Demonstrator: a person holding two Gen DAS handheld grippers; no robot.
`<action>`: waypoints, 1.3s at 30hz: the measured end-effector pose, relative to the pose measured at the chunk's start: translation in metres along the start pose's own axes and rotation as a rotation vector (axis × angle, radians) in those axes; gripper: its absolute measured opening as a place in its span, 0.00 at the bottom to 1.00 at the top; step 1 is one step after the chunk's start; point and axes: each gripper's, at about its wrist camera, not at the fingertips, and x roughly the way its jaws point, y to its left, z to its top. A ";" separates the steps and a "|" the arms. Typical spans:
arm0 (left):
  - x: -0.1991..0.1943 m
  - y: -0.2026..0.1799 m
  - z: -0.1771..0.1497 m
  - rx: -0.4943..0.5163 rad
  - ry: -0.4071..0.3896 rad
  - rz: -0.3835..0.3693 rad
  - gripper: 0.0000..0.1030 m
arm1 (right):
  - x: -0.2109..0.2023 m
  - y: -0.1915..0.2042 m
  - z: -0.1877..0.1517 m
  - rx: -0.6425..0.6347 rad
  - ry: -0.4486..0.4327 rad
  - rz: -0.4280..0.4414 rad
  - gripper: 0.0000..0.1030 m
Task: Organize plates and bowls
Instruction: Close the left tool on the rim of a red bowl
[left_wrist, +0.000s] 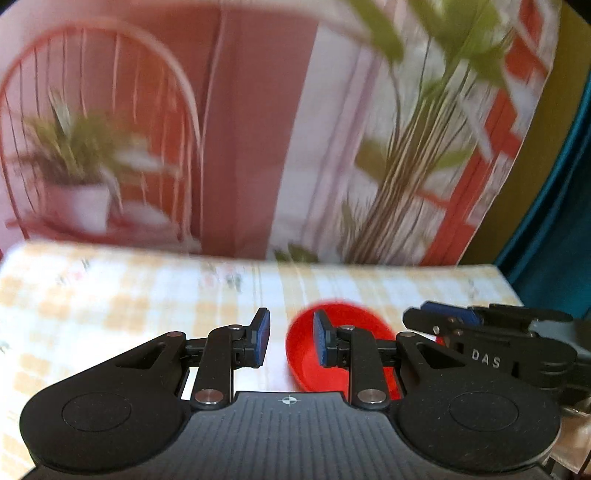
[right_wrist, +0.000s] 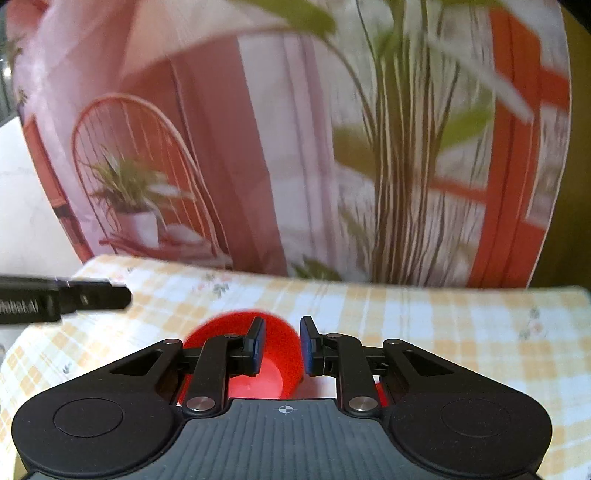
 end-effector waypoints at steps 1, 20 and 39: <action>0.007 0.002 -0.004 -0.013 0.020 -0.006 0.26 | 0.005 -0.001 -0.003 0.009 0.016 0.001 0.20; 0.056 0.013 -0.025 -0.076 0.123 -0.060 0.16 | 0.034 -0.007 -0.019 0.047 0.079 0.008 0.09; -0.025 -0.022 -0.017 -0.001 0.010 -0.115 0.16 | -0.059 -0.002 -0.021 0.043 -0.083 0.016 0.09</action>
